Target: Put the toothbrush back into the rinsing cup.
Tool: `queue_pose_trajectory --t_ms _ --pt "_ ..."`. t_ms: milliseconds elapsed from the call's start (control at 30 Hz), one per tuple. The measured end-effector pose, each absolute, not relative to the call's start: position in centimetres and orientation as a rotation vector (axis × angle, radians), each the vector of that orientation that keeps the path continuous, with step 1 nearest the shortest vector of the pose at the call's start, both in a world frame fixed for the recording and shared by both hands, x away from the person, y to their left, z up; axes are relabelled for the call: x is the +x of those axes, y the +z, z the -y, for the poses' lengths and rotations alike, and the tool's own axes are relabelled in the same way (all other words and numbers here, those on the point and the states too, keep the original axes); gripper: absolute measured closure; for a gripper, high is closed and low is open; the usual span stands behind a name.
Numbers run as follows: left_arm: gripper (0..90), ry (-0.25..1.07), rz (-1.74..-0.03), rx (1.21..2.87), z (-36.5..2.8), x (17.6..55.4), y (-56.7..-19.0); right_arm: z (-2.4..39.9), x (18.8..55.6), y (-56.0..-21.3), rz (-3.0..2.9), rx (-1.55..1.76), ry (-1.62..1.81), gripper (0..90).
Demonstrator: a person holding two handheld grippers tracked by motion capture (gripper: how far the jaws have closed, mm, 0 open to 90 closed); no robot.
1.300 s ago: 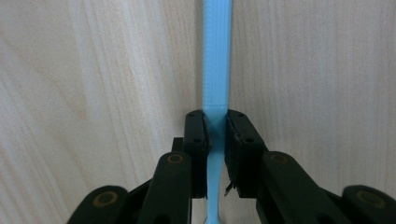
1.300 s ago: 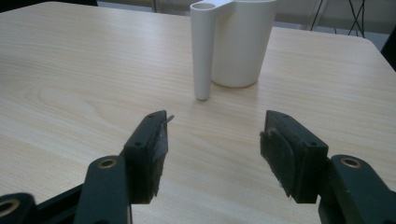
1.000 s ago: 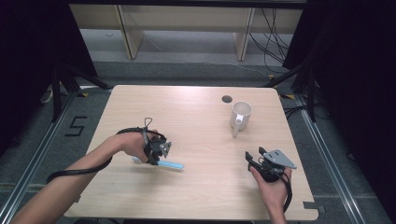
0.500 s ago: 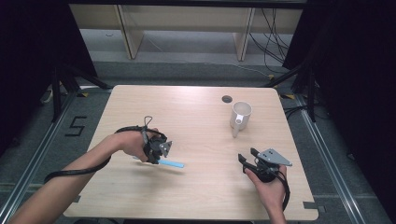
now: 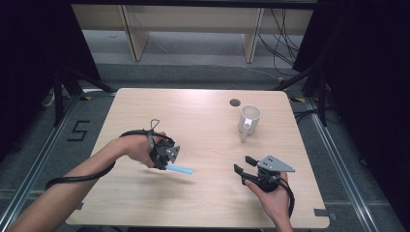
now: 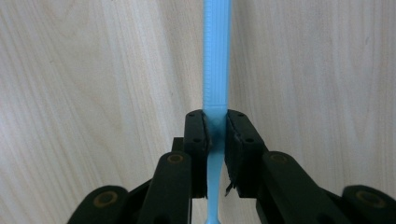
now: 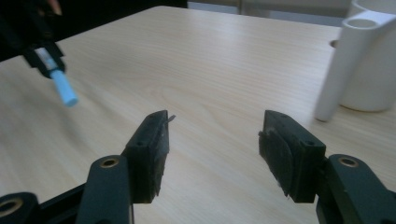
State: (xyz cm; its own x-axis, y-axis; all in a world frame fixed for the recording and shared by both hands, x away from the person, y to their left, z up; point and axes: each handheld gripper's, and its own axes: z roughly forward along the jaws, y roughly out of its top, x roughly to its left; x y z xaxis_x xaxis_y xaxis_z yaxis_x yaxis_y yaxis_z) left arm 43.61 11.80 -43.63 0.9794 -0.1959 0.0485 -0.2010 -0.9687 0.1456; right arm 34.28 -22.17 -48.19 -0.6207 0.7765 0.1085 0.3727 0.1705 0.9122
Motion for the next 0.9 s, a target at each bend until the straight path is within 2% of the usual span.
queue_pose_trajectory --t_ms 900 --pt "78.5 0.04 0.377 2.941 -8.8 43.3 -42.4 17.0 34.0 -48.8 -2.264 0.771 1.548 40.7"
